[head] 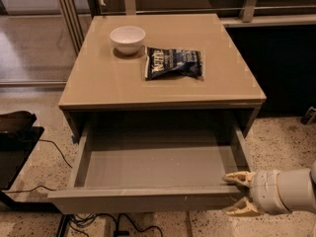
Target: Open top drawer
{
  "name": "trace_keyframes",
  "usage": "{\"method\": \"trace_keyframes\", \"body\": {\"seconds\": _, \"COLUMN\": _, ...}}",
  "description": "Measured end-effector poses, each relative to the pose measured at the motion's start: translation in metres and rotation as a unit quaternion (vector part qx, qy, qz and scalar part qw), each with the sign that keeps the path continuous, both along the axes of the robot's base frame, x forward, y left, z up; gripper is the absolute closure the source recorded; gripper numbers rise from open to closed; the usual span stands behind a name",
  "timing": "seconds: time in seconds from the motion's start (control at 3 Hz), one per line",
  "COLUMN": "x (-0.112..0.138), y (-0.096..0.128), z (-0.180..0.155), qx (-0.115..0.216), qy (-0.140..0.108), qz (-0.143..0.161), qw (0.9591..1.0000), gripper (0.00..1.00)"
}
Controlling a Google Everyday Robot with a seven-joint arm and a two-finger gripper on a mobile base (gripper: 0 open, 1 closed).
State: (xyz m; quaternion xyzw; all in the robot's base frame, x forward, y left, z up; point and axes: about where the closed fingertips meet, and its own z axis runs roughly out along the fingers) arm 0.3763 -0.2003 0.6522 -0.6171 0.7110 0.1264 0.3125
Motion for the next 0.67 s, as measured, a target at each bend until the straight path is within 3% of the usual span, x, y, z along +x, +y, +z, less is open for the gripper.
{"method": "trace_keyframes", "body": {"seconds": 0.33, "x": 0.0000, "y": 0.0000, "z": 0.0000, "qx": 0.000, "qy": 0.000, "qz": 0.000, "qw": 1.0000, "gripper": 0.00}}
{"method": "trace_keyframes", "body": {"seconds": 0.67, "x": 0.0000, "y": 0.0000, "z": 0.0000, "qx": 0.000, "qy": 0.000, "qz": 0.000, "qw": 1.0000, "gripper": 0.00}}
